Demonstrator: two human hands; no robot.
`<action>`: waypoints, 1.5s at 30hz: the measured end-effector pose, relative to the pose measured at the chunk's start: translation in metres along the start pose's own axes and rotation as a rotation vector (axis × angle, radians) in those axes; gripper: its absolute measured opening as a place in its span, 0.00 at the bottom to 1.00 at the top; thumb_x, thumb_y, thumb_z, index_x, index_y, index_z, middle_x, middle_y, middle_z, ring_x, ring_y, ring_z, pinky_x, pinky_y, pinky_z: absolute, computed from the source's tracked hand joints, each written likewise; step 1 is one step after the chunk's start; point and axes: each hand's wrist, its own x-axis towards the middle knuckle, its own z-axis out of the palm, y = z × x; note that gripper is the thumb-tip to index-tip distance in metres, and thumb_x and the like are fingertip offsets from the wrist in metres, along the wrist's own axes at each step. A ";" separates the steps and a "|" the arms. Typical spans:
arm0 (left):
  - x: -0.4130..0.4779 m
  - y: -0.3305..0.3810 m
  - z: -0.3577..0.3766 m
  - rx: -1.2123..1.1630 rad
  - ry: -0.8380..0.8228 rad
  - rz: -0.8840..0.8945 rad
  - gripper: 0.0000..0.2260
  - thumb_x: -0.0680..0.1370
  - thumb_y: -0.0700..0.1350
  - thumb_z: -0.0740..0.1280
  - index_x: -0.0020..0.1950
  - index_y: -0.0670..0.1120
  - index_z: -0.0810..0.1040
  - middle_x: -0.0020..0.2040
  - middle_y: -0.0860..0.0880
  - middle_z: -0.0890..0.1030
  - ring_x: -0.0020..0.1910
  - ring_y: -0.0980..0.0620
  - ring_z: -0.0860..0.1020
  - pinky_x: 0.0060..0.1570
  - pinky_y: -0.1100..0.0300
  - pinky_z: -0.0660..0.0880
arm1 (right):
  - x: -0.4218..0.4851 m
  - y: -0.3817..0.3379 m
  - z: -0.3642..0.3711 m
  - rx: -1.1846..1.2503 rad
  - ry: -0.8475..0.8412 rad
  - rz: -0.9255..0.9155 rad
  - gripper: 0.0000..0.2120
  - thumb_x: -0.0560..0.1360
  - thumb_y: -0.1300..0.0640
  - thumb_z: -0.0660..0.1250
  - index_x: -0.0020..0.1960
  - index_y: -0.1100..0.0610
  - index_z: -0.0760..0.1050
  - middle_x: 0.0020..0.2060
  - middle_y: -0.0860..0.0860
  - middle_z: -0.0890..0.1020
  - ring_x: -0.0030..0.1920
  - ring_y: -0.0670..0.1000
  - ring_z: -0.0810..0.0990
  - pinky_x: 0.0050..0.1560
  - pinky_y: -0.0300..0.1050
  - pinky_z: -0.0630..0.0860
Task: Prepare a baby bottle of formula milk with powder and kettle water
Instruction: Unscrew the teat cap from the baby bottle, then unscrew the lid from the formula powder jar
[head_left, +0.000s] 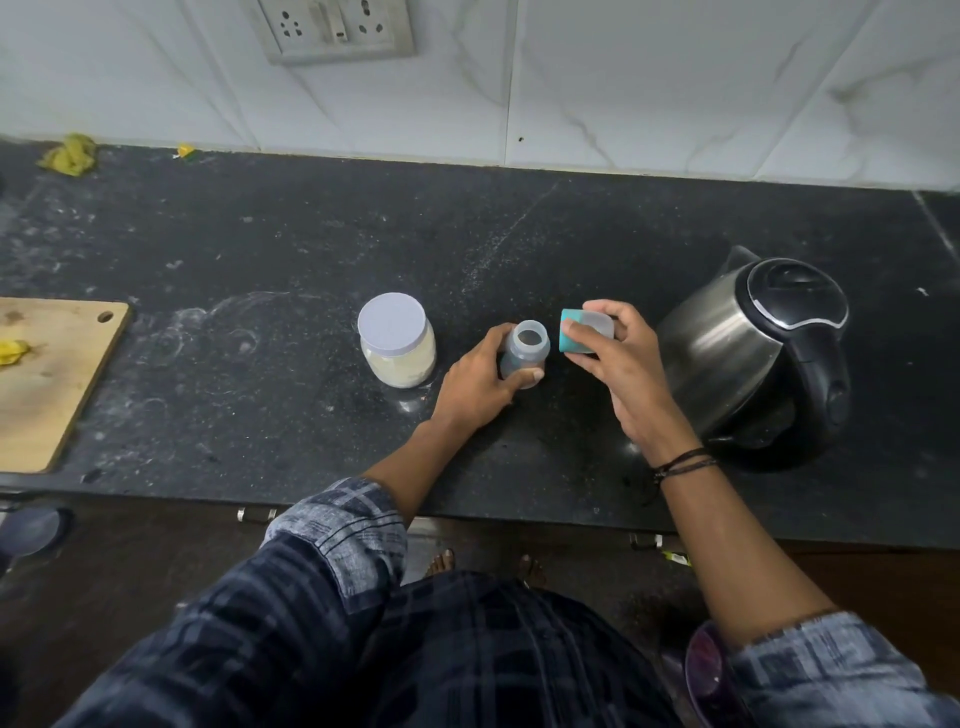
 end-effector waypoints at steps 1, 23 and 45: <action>0.000 0.000 0.000 -0.005 -0.006 0.000 0.30 0.78 0.58 0.73 0.76 0.53 0.66 0.73 0.52 0.76 0.69 0.48 0.76 0.64 0.50 0.74 | -0.002 0.003 -0.002 -0.002 0.007 0.005 0.18 0.74 0.61 0.77 0.62 0.59 0.76 0.57 0.54 0.81 0.58 0.51 0.84 0.54 0.46 0.84; -0.037 -0.025 0.008 -0.159 0.086 -0.087 0.37 0.75 0.53 0.78 0.79 0.50 0.64 0.76 0.53 0.71 0.73 0.56 0.71 0.74 0.52 0.69 | -0.013 0.061 -0.023 -1.033 -0.039 -0.338 0.27 0.68 0.60 0.80 0.63 0.52 0.74 0.58 0.51 0.76 0.56 0.58 0.77 0.55 0.57 0.76; -0.074 0.005 0.005 -0.110 0.624 0.046 0.13 0.81 0.39 0.70 0.65 0.47 0.77 0.57 0.56 0.78 0.58 0.57 0.74 0.58 0.72 0.69 | -0.043 0.045 -0.029 -1.178 0.050 -0.726 0.26 0.68 0.54 0.81 0.63 0.53 0.77 0.59 0.52 0.76 0.54 0.57 0.77 0.51 0.55 0.78</action>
